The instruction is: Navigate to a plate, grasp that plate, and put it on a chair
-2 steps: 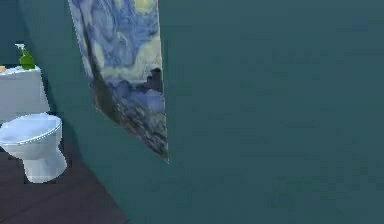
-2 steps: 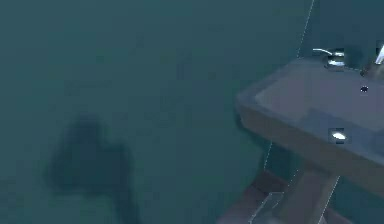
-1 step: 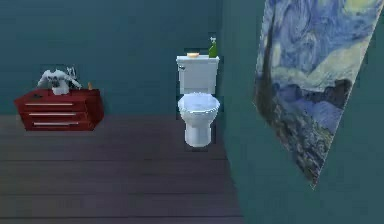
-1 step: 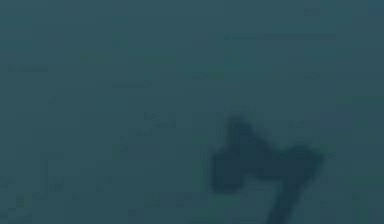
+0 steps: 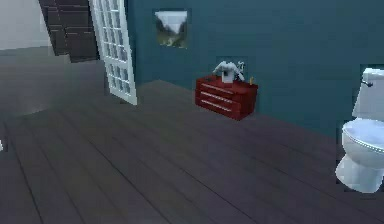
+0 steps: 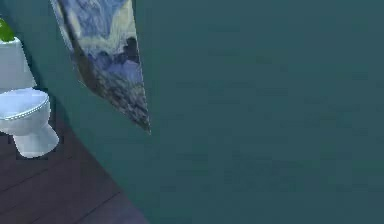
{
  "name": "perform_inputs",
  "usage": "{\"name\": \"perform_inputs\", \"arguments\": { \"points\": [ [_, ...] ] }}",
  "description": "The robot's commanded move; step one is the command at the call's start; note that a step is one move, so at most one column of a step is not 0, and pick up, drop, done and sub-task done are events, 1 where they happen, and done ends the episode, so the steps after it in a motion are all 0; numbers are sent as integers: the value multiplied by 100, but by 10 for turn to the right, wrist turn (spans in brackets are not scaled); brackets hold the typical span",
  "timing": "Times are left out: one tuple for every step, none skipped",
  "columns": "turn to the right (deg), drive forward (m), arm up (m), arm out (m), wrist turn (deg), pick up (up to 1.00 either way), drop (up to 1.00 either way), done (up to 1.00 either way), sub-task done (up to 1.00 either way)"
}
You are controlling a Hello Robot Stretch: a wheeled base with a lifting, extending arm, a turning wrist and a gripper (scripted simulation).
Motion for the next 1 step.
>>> {"name": "perform_inputs", "arguments": {
  "points": [
    [-240,0,0,0,0,0,0,0,0]
  ]
}}
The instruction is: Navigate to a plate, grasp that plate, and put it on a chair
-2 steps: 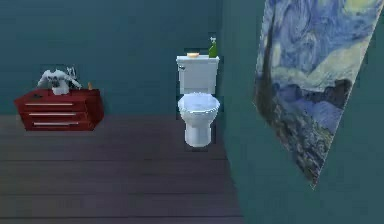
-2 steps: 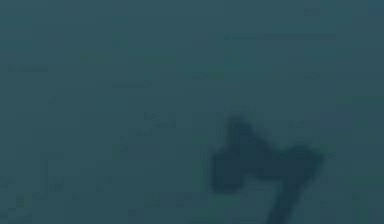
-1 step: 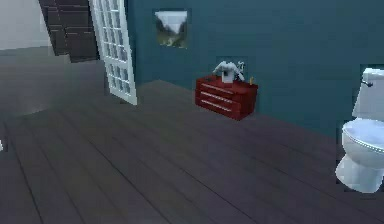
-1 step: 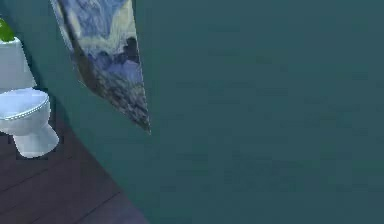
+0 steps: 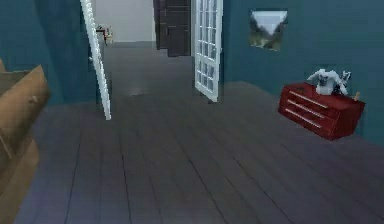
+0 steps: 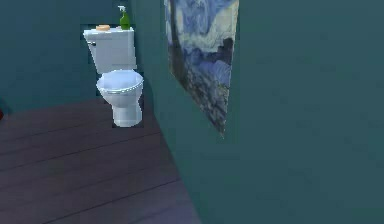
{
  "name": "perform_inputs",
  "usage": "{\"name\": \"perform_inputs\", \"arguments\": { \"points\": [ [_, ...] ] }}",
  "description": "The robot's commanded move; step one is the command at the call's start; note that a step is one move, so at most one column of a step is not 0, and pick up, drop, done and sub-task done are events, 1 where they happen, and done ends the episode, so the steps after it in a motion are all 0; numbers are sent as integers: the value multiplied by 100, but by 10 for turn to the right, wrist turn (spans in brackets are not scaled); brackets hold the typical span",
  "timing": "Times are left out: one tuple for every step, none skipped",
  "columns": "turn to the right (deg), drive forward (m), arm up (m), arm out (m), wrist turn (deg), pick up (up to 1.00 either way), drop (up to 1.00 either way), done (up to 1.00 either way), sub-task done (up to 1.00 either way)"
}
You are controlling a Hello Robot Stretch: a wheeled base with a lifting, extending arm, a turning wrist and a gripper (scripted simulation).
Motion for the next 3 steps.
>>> {"name": "perform_inputs", "arguments": {
  "points": [
    [0,20,0,0,0,0,0,0,0],
    [-90,0,0,0,0,0,0,0,0],
    [-30,0,0,0,0,0,0,0,0]
  ]
}}
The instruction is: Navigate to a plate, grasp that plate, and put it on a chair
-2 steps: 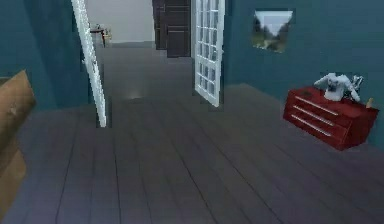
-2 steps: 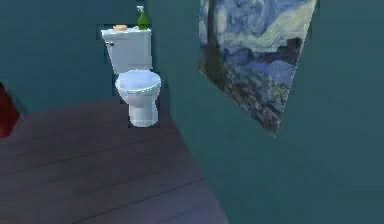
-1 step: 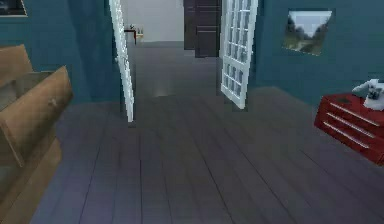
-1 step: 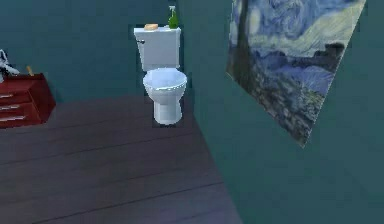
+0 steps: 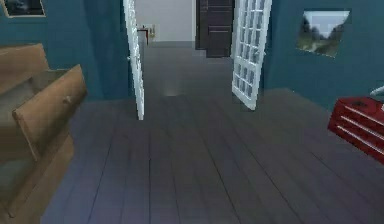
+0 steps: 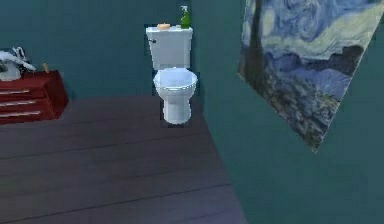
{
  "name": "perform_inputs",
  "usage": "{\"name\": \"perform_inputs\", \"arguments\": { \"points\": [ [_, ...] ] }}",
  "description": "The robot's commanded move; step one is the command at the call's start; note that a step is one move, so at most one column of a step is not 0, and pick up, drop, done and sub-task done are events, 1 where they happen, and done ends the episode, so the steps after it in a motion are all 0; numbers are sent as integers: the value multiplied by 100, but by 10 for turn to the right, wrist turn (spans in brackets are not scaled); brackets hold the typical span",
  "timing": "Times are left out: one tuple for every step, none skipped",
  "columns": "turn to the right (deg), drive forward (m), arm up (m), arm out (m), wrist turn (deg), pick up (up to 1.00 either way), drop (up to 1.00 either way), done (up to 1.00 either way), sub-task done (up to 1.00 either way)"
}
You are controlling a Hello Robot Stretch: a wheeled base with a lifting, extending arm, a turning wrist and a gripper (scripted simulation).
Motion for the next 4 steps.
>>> {"name": "perform_inputs", "arguments": {
  "points": [
    [0,100,0,0,0,0,0,0,0],
    [0,100,0,0,0,0,0,0,0],
    [0,100,0,0,0,0,0,0,0],
    [0,100,0,0,0,0,0,0,0]
  ]
}}
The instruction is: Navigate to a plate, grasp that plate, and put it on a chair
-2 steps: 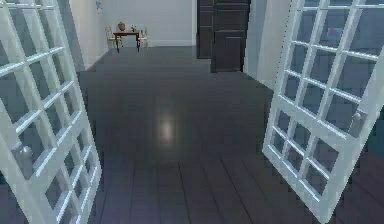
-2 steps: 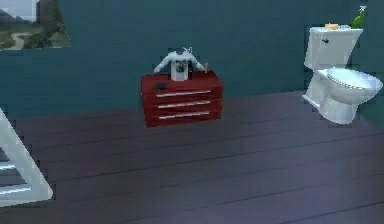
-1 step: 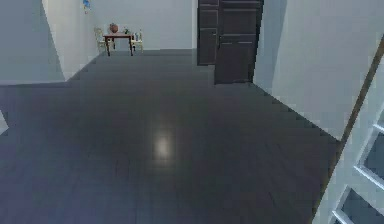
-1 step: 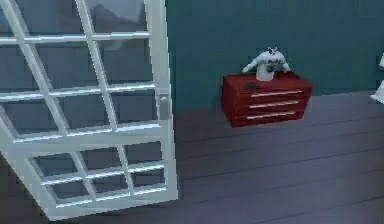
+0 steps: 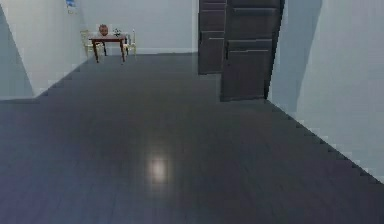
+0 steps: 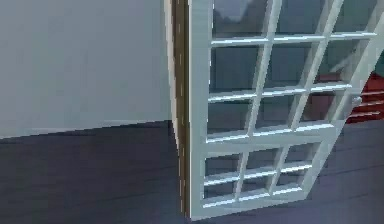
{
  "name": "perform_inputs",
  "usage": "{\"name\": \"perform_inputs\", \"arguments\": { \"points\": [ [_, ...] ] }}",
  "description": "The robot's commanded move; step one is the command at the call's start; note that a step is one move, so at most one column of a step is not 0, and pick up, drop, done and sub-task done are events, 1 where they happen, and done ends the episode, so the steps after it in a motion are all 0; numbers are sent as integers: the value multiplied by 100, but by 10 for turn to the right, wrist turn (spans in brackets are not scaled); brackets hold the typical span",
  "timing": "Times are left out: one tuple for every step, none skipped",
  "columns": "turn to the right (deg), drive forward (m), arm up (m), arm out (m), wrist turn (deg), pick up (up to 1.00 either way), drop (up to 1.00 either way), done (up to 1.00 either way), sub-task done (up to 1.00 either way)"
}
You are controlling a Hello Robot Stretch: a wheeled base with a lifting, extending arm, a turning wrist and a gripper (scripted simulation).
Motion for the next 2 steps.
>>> {"name": "perform_inputs", "arguments": {
  "points": [
    [0,100,0,0,0,0,0,0,0],
    [0,100,0,0,0,0,0,0,0]
  ]
}}
